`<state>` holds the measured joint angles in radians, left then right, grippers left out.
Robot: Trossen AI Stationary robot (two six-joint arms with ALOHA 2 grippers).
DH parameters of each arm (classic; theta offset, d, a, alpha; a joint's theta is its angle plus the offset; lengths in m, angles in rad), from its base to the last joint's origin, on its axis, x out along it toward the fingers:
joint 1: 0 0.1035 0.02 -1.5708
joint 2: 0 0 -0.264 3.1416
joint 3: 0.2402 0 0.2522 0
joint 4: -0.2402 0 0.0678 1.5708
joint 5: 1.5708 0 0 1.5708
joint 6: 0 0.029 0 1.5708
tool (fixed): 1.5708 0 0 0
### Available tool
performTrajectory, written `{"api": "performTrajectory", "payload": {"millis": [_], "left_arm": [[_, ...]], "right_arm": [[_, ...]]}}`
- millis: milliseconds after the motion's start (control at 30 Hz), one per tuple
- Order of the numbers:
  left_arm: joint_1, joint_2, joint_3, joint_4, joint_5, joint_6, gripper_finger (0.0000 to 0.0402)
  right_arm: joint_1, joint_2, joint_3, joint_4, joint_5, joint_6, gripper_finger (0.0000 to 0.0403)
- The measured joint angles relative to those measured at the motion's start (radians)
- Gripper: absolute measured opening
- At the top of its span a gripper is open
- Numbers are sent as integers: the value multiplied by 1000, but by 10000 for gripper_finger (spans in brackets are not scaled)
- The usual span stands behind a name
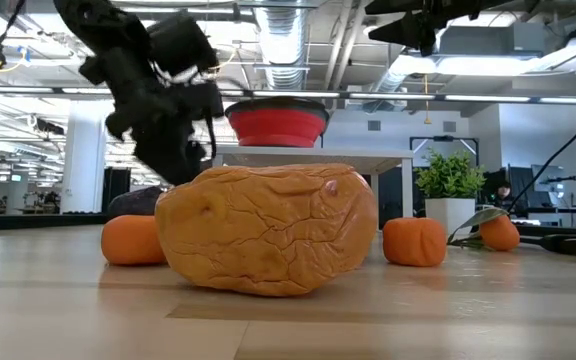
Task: Pick & Place Fruit
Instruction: Put the bottom pomegranate into the strainer bowl on the shelf
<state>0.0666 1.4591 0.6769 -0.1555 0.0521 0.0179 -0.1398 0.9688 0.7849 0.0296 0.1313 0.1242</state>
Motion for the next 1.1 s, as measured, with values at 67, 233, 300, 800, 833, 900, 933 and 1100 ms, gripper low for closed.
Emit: {"api": "performTrajectory", "payload": {"millis": [67, 233, 300, 800, 833, 900, 933, 1100], "left_arm": [[1, -49, 0, -1, 0, 0, 178], [23, -202, 0, 52, -3, -48, 181], [41, -266, 0, 103, -3, -80, 181], [238, -475, 29, 587, -63, -71, 180], [254, -467, 39, 589, -72, -70, 180], [289, -445, 60, 589, -73, -69, 180], [304, -432, 70, 588, -73, -69, 181], [371, -351, 133, 586, -74, -68, 181]], "right_arm": [[0, 0, 0, 0, 0, 0, 260], [0, 0, 0, 0, 0, 0, 260], [0, 0, 0, 4, 0, 0, 260], [-8, 0, 0, 12, 0, 0, 260], [-10, 0, 0, 12, 0, 0, 260], [-14, 0, 0, 12, 0, 0, 260], [-15, 0, 0, 12, 0, 0, 260], [-16, 0, 0, 11, 0, 0, 260]]}}
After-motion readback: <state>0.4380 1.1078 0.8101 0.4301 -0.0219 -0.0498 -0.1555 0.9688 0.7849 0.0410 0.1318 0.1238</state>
